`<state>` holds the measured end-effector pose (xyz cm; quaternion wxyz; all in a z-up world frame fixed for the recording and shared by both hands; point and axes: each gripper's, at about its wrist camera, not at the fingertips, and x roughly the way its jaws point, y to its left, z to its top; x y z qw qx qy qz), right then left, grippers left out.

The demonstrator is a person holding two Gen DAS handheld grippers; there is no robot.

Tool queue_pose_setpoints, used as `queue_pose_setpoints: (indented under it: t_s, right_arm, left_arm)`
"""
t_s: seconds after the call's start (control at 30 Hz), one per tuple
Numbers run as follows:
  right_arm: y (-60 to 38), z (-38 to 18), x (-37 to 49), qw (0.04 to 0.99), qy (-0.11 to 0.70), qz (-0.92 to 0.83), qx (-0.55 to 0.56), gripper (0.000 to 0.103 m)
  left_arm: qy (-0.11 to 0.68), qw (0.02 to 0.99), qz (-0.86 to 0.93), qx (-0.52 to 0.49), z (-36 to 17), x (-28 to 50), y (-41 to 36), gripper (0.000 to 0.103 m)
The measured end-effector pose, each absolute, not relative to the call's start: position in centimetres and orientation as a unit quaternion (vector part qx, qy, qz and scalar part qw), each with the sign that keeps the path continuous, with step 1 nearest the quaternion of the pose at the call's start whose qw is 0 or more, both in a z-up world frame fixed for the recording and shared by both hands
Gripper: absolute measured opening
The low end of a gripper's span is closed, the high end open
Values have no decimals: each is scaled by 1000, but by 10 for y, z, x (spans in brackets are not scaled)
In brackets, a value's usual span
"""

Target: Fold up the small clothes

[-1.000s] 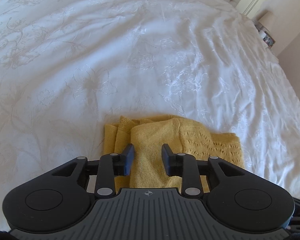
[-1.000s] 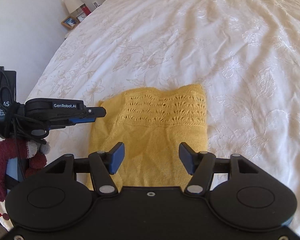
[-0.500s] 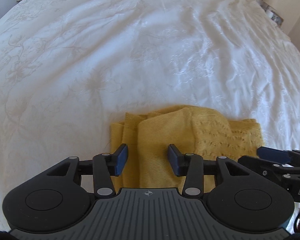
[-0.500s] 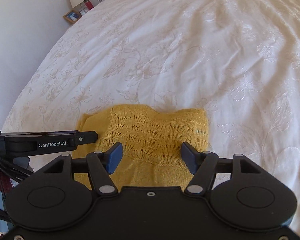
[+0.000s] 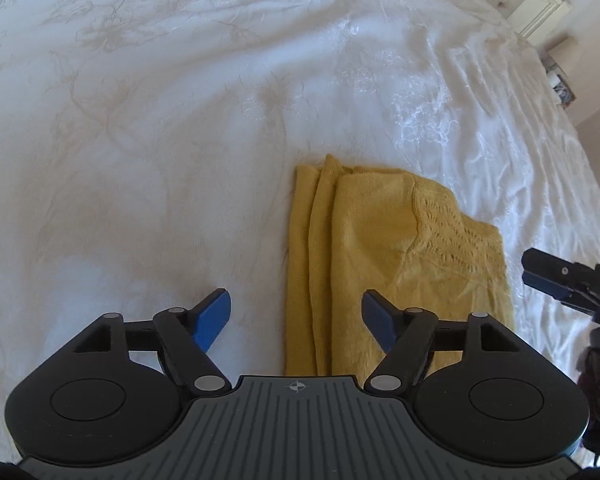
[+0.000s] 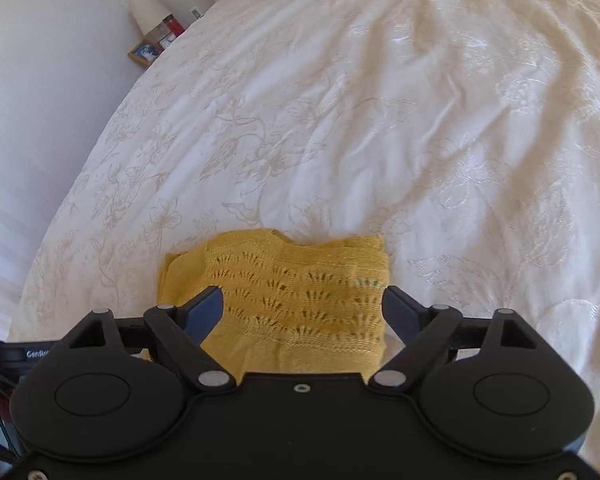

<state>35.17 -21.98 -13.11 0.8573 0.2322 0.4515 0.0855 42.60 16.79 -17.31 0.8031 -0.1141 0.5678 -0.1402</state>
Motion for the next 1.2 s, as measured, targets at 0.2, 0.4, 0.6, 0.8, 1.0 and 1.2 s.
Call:
queue_pose_setpoints:
  t_s: [0.2, 0.4, 0.6, 0.8, 1.0, 1.2]
  right_arm:
    - [-245, -155, 347, 828, 485, 100, 264, 94]
    - [-242, -178, 358, 798, 496, 133, 316, 97]
    - [-227, -190, 382, 779, 496, 168, 345, 103]
    - [-205, -197, 403, 769, 499, 201, 346, 103]
    - [-214, -199, 394, 764, 491, 207, 363, 102]
    - [-227, -205, 380, 738, 500, 201, 406, 102]
  left_arm:
    - [603, 769, -169, -128, -183, 389, 172, 76]
    - [620, 742, -205, -149, -206, 383, 151, 78]
    - [617, 726, -248, -174, -218, 399, 131, 94]
    - [612, 719, -281, -172, -223, 404, 119, 97]
    - [610, 710, -286, -205, -225, 394, 134, 95]
    - [618, 693, -301, -218, -225, 387, 137, 89]
